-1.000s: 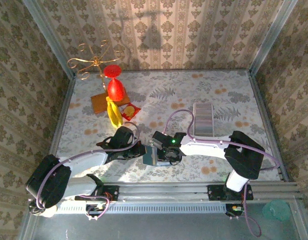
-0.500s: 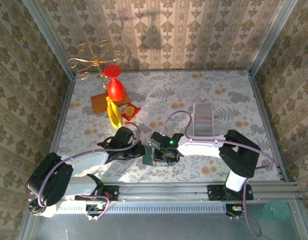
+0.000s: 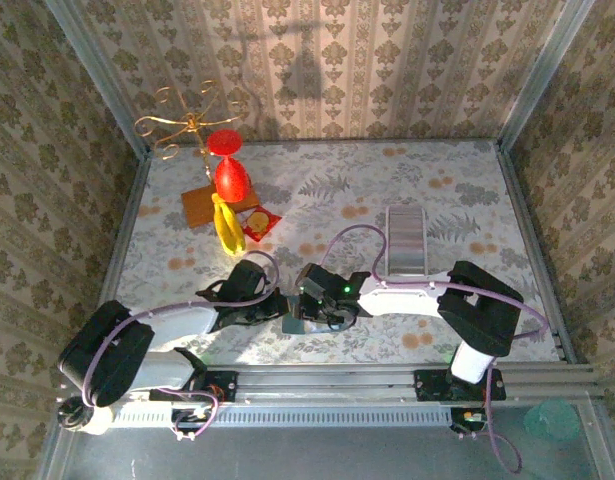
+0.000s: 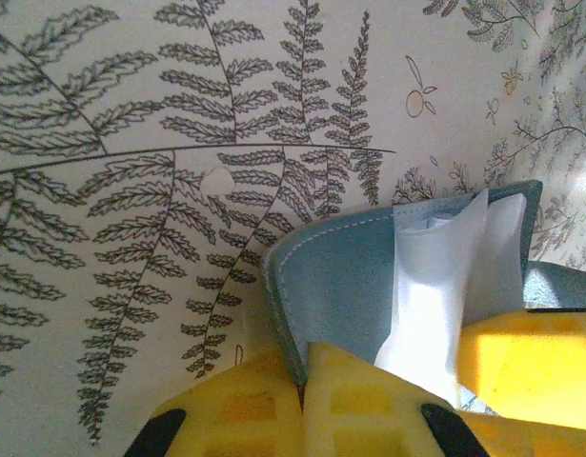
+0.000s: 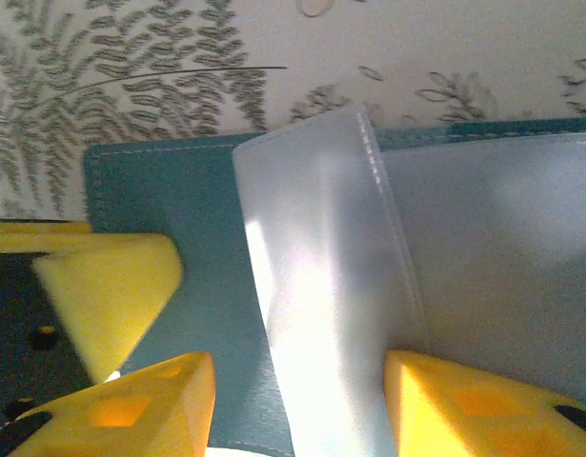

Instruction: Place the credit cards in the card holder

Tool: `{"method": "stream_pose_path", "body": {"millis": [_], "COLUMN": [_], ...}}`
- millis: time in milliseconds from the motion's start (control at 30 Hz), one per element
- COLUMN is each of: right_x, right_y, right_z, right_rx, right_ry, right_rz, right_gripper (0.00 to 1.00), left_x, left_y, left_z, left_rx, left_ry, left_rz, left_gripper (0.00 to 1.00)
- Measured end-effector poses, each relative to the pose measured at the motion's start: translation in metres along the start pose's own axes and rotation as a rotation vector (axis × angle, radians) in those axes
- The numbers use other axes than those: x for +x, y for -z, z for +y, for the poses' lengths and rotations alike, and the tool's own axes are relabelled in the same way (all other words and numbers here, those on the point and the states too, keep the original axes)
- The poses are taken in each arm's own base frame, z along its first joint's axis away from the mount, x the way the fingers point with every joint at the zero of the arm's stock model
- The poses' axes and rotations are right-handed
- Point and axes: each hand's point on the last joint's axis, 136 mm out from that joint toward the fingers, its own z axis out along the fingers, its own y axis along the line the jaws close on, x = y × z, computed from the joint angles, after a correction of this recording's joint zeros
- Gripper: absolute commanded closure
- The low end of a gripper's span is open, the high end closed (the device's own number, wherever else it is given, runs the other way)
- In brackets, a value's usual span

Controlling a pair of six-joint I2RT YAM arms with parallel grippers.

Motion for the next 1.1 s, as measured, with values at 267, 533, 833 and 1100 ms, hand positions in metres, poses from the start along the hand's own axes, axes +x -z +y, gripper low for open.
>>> {"method": "stream_pose_path", "body": {"millis": [267, 533, 833, 1100], "right_x": [-0.001, -0.002, -0.008, -0.013], "right_y": [0.000, 0.009, 0.038, 0.070], "right_z": [0.018, 0.030, 0.044, 0.043], "right_rx": [-0.100, -0.182, -0.314, -0.272], "right_ry": [-0.011, -0.029, -0.060, -0.058], "right_rz": [-0.010, -0.037, -0.094, -0.148], "right_gripper": [0.51, 0.51, 0.50, 0.50], "left_x": [0.000, 0.002, 0.007, 0.007], "left_y": [-0.001, 0.002, 0.006, 0.006], "left_z": [0.000, 0.001, 0.006, 0.006], "left_rx": [0.018, 0.028, 0.026, 0.025], "left_ry": [0.016, 0.028, 0.041, 0.041], "left_rz": [-0.010, -0.022, -0.033, -0.033], "left_gripper": [0.96, 0.92, 0.90, 0.90]}}
